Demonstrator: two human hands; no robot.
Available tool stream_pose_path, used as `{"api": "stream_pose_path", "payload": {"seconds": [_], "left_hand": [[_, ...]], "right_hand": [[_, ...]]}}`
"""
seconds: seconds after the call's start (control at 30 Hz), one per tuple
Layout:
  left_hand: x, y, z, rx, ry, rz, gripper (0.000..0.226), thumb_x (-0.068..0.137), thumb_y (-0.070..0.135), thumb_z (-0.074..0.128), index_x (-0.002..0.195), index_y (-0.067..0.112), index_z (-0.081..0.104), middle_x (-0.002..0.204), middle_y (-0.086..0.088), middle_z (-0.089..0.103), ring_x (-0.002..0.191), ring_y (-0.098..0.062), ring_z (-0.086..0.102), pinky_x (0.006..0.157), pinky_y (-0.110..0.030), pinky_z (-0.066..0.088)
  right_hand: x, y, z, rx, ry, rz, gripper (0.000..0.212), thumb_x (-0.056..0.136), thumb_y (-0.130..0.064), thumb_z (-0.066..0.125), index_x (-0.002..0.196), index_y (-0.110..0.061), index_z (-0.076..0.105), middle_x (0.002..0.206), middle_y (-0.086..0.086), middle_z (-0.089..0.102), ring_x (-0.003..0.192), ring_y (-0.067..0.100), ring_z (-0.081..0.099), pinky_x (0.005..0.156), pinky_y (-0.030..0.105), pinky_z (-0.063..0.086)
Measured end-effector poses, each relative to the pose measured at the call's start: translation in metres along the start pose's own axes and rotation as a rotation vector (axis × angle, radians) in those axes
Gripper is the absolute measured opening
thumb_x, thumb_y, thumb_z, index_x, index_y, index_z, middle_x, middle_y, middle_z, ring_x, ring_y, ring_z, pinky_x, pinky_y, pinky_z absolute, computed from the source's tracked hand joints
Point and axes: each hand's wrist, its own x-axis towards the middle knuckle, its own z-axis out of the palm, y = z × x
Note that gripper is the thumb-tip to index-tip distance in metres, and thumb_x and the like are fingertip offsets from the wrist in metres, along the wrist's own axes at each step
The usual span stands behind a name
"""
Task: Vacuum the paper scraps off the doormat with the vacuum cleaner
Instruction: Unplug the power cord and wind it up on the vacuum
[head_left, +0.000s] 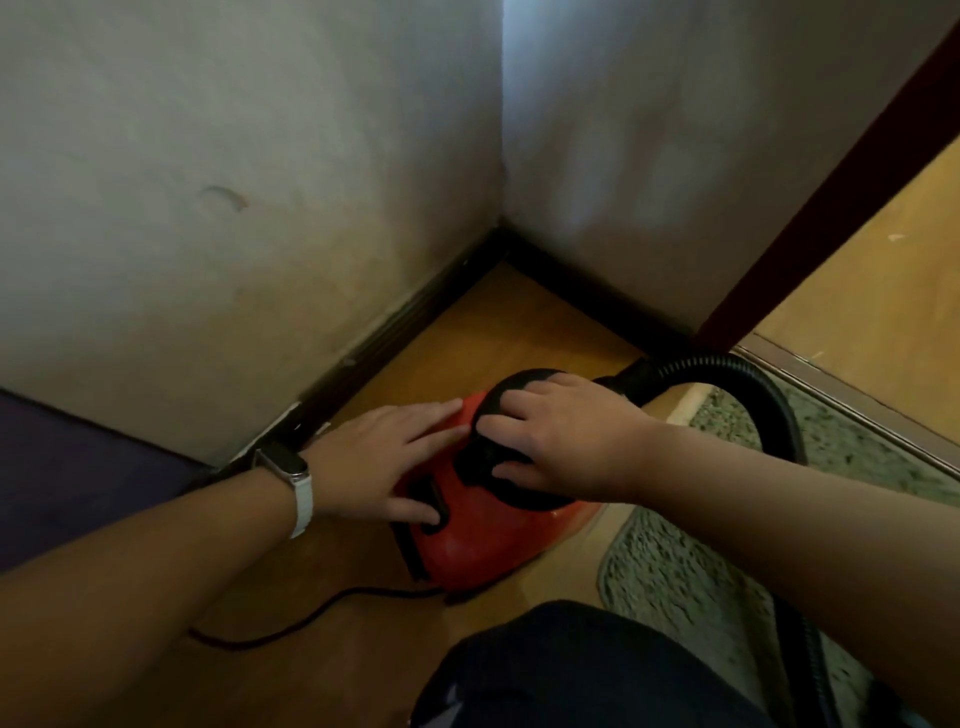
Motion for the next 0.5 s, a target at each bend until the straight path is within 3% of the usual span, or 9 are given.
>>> {"api": "stream_pose_path", "payload": {"seconds": [0.23, 0.37, 0.5], "left_hand": [[0.011, -0.006, 0.011, -0.039, 0.056, 0.046, 0.104, 0.077, 0.081, 0.047, 0.156, 0.026, 0.008, 0.164, -0.002, 0.012, 0.146, -0.02, 0.02, 0.113, -0.036, 0.02], [0.012, -0.004, 0.018, -0.101, 0.054, 0.016, 0.103, 0.073, 0.078, 0.05, 0.154, 0.031, 0.006, 0.165, 0.004, 0.006, 0.147, -0.018, 0.013, 0.112, -0.035, 0.019], [0.01, 0.0, 0.016, -0.119, 0.044, -0.009, 0.103, 0.073, 0.074, 0.055, 0.152, 0.033, 0.004, 0.165, 0.005, 0.004, 0.148, -0.018, 0.013, 0.112, -0.034, 0.017]], "right_hand": [[0.014, 0.004, 0.016, 0.019, 0.111, -0.042, 0.044, 0.094, -0.062, 0.048, 0.106, -0.023, 0.061, 0.085, 0.0, 0.062, 0.068, 0.02, 0.06, 0.054, 0.031, 0.041], [0.014, 0.006, 0.025, 0.028, 0.196, -0.054, 0.043, 0.093, -0.062, 0.05, 0.099, -0.022, 0.063, 0.077, -0.001, 0.061, 0.063, 0.019, 0.058, 0.054, 0.029, 0.03], [0.015, 0.006, 0.025, 0.022, 0.183, -0.062, 0.045, 0.094, -0.063, 0.047, 0.102, -0.022, 0.063, 0.08, -0.001, 0.062, 0.065, 0.02, 0.06, 0.052, 0.03, 0.036]]}}
